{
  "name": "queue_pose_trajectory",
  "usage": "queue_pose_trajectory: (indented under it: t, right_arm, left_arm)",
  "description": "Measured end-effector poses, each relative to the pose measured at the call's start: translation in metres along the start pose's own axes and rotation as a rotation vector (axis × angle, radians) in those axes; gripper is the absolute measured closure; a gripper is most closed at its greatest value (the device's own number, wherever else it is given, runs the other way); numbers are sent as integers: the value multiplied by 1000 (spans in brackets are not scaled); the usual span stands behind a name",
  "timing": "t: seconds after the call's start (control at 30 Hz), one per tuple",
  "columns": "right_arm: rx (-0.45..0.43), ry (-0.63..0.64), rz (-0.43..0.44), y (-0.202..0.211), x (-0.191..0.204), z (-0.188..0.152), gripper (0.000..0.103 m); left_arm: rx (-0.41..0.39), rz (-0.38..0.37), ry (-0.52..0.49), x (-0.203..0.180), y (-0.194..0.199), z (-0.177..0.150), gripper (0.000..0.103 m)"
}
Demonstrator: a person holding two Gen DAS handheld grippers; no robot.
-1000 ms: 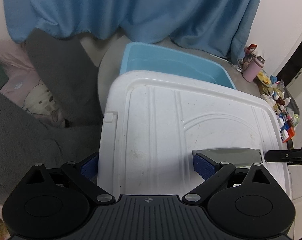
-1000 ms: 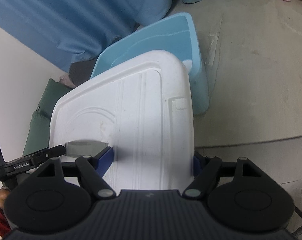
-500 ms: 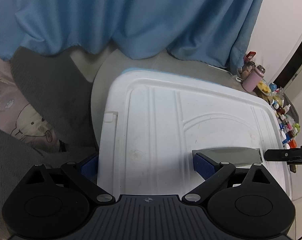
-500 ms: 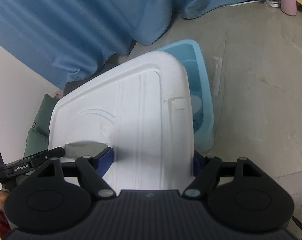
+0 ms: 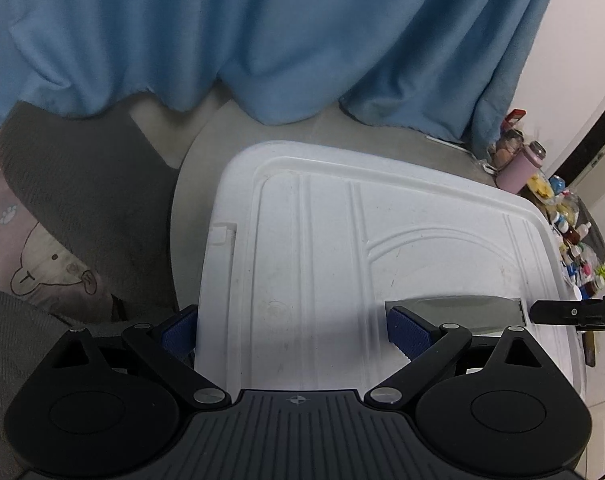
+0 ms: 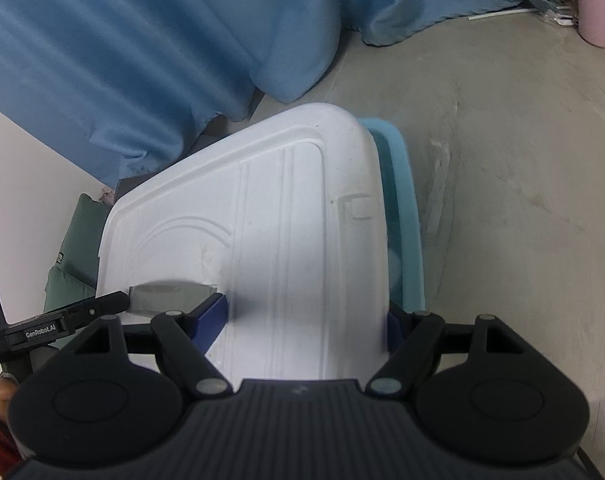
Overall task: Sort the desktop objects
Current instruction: 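Lower the white lid onto the bin rim and open both grippers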
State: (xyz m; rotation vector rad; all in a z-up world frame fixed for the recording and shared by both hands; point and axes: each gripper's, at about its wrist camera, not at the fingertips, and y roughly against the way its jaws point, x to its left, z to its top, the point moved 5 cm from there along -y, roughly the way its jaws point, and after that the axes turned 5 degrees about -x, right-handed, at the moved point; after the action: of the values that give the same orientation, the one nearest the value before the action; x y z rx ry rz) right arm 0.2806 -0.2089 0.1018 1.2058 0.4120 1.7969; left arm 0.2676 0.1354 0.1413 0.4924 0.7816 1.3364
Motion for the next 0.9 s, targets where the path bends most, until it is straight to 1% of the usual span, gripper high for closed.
queue_pose_trajectory:
  t: [0.2, 0.37, 0.7, 0.9]
  right_arm:
    - [5, 15, -8, -8, -4, 24, 25]
    - [19, 13, -12, -17, -8, 32, 25]
    - [45, 16, -19, -26, -10, 42, 25]
    - [72, 19, -92, -29, -8, 46, 23]
  left_arm:
    - [-4, -3, 12, -3, -23, 21, 5]
    - [11, -3, 23, -5, -40, 28, 5]
    - [22, -1, 36, -1, -54, 36, 5]
    - [59, -10, 74, 9, -65, 29, 4]
